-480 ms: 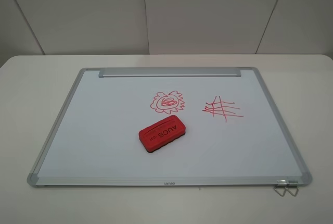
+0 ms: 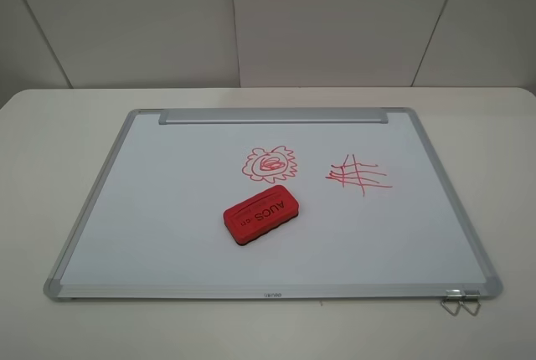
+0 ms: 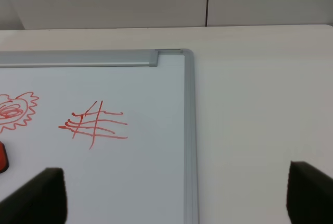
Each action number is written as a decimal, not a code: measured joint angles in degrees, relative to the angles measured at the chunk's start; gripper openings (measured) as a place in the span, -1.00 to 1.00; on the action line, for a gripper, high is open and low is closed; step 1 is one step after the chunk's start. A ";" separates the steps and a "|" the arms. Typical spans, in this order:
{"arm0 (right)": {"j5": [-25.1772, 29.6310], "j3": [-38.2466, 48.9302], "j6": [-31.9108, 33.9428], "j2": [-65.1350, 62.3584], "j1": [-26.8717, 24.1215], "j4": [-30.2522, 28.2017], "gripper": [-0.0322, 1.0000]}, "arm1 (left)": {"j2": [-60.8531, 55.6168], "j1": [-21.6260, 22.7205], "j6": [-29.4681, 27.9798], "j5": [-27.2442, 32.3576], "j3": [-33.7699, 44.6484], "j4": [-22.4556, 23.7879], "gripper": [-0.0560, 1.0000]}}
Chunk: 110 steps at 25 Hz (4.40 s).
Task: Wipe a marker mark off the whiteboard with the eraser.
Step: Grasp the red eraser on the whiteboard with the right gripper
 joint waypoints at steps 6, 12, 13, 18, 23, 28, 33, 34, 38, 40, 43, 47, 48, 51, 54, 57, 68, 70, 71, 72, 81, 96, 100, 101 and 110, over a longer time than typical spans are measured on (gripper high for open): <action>0.00 0.00 0.00 0.00 0.00 0.00 0.52 | 0.00 0.00 0.00 0.00 0.00 0.00 0.57; 0.00 0.00 0.00 0.00 0.00 0.00 0.52 | 0.00 0.00 0.00 0.00 0.00 0.00 0.57; 0.00 0.00 0.00 0.00 0.00 0.00 0.52 | 0.00 0.00 0.00 0.00 0.00 0.00 0.57; 0.00 0.00 0.00 0.00 0.00 0.00 0.52 | 0.00 0.00 0.00 0.00 0.00 0.00 0.57; 0.00 0.00 0.00 0.00 0.00 0.00 0.52 | 0.00 0.00 0.00 0.00 0.00 0.00 0.57; 0.00 0.00 0.00 0.62 0.00 0.00 0.52 | 0.00 0.00 0.00 0.00 0.00 0.00 0.57; 0.00 0.00 0.00 8.51 0.00 0.00 0.52 | 0.00 0.00 0.00 0.00 0.00 0.00 0.57; 0.00 0.00 0.00 10.73 0.00 0.00 0.52 | 0.00 0.00 0.00 0.00 0.00 0.00 0.57; -0.12 -0.39 -0.19 23.01 0.00 0.00 0.52 | 0.00 0.00 0.00 0.00 0.00 0.00 0.57; -0.71 -1.70 -0.19 29.97 0.00 0.21 0.52 | 0.00 0.00 0.00 0.00 0.00 0.00 0.57; -1.69 -4.68 -0.19 39.80 3.63 0.15 0.52 | 0.00 0.00 0.00 0.00 0.00 0.00 0.57; -2.27 -9.53 -1.70 52.32 13.65 -0.50 0.52 | 0.00 0.00 0.00 0.00 0.00 0.00 0.57; -2.73 -10.80 -3.30 55.00 16.03 -0.50 0.52 | 0.00 0.00 0.00 0.00 0.00 0.00 0.57; -4.25 -15.57 -10.82 64.78 20.59 -0.11 0.52 | 0.00 0.00 0.00 0.00 0.00 0.00 0.57; -5.34 -20.06 -22.78 73.92 24.18 1.38 0.52 | 0.00 0.00 0.00 0.00 0.00 0.00 0.57; -6.02 -24.86 -37.94 82.49 27.82 2.75 0.52 | 0.00 0.00 0.00 0.00 0.00 0.00 0.57; -2.42 -48.84 -67.53 109.35 38.18 5.89 0.52 | 0.00 0.00 0.00 0.00 0.00 0.00 0.57; -1.56 -52.88 -68.10 112.90 38.84 6.05 0.52 | 0.00 0.00 0.00 0.00 0.00 0.00 0.57; -0.99 -54.72 -68.16 114.70 39.16 6.20 0.52 | 0.00 0.00 0.00 0.00 0.00 0.00 0.57; -0.47 -56.20 -68.16 116.33 39.32 6.38 0.52 | 0.00 0.00 0.00 0.00 0.00 0.00 0.57; -1.67 -58.18 -68.82 121.61 40.31 3.57 0.52 | 0.00 0.00 0.00 0.00 0.00 0.00 0.57; -8.17 -54.25 -79.14 121.97 41.21 2.22 0.49 | 0.00 0.00 0.00 0.00 0.00 0.00 0.57; -8.49 -54.25 -79.24 123.63 41.21 2.22 0.49 | 0.00 0.00 0.00 0.00 0.00 0.00 0.57; -8.62 -54.25 -79.24 123.88 41.21 2.22 0.49 | 0.00 0.00 0.00 0.00 0.00 0.00 0.57; -9.97 -54.25 -79.24 124.67 41.21 2.22 0.49 | 0.00 0.00 0.00 0.00 0.00 0.00 0.57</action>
